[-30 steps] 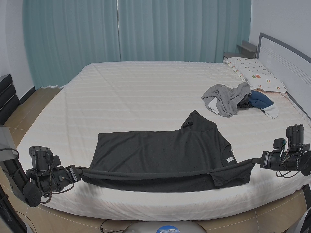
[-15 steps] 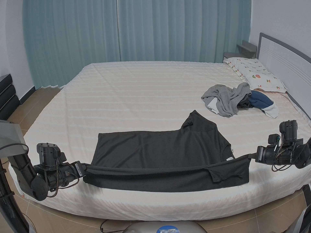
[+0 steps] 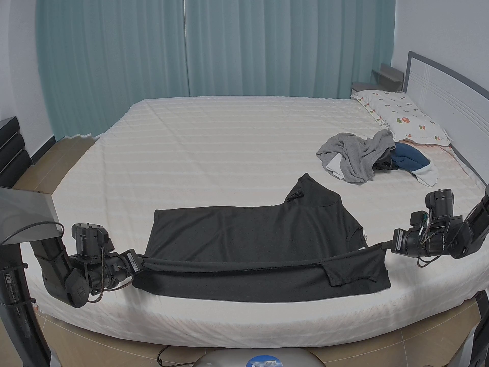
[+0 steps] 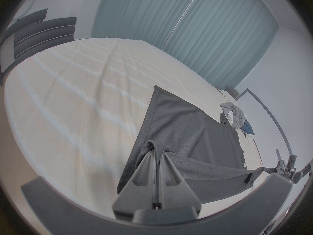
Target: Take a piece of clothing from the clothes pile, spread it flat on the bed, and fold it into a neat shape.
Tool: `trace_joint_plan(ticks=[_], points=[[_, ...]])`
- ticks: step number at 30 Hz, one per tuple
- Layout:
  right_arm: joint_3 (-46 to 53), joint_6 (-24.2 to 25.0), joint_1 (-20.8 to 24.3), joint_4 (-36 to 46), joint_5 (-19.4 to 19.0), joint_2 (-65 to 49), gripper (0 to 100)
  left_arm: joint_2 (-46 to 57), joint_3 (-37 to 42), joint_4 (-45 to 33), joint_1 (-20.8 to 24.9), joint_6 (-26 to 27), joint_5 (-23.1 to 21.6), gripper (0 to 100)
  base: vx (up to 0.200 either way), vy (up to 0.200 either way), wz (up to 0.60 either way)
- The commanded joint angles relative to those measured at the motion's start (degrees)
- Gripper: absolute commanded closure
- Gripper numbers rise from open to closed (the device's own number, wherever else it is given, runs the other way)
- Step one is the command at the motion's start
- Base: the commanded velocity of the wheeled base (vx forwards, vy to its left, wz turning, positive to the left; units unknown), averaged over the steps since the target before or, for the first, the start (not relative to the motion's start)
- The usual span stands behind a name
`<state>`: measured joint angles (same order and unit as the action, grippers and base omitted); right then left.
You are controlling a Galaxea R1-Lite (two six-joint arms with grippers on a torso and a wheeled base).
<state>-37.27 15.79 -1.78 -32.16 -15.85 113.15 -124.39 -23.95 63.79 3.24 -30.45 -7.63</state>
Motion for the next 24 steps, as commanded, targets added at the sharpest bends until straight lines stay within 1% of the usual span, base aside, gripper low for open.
trace_joint_plan(ticks=[1,5,6,9,14,16,17,18,19,21,22,23,24], points=[[-3.16,1.35,0.20,-0.01,0.03,5.15,100,-3.49,-2.41,0.02,0.01,-0.31,-0.02,100,0.000,0.000,0.00],[-5.10,1.97,0.20,-0.10,0.03,7.61,100,-4.72,-4.17,0.02,0.19,-2.16,-0.02,100,0.000,0.000,0.00],[-5.36,1.97,0.20,-0.10,-0.06,8.05,0,-4.89,-4.70,-0.07,0.19,-2.86,-0.02,0,0.000,0.000,0.00],[-6.15,2.14,0.20,-0.10,-0.06,9.19,0,-5.69,-5.66,0.02,0.45,-3.65,-0.02,0,0.000,0.000,0.00],[-6.42,4.96,0.29,-0.18,-0.15,9.37,0,-6.04,-5.84,0.02,0.54,-4.35,-0.02,0,0.000,0.000,0.00],[-6.15,6.54,0.20,-0.27,-0.15,8.58,0,-5.60,-6.02,0.10,0.36,-6.20,-0.02,0,0.000,0.000,0.00],[-6.15,6.54,0.20,-0.27,-0.15,8.58,0,-5.60,-6.02,0.10,0.36,-6.20,-0.02,0,0.000,0.000,0.00],[-5.54,8.56,0.02,-0.18,-0.15,6.82,0,-5.16,-6.28,0.10,0.01,-8.57,-0.02,0,0.000,0.000,0.00],[-5.01,10.40,0.02,-0.10,-0.24,5.50,0,-4.45,-6.19,0.02,-0.17,-9.71,-0.02,0,0.000,0.000,0.00],[-3.78,14.80,0.29,-0.10,-0.24,3.21,0,-2.61,-5.66,0.02,-0.52,-11.03,-0.10,0,0.000,0.000,0.00],[-3.69,15.24,0.29,-0.10,-0.24,2.95,0,-2.43,-5.58,0.02,-0.61,-11.12,-0.19,0,0.000,0.000,0.00],[-2.02,20.60,1.43,-0.10,-0.76,-0.13,0,-0.50,-4.79,0.02,-1.22,-11.65,-0.37,0,0.000,0.000,0.00],[-0.88,23.68,2.22,-0.10,-1.12,-1.62,0,0.47,-4.17,0.02,-1.48,-11.91,-0.45,0,0.000,0.000,0.00]])
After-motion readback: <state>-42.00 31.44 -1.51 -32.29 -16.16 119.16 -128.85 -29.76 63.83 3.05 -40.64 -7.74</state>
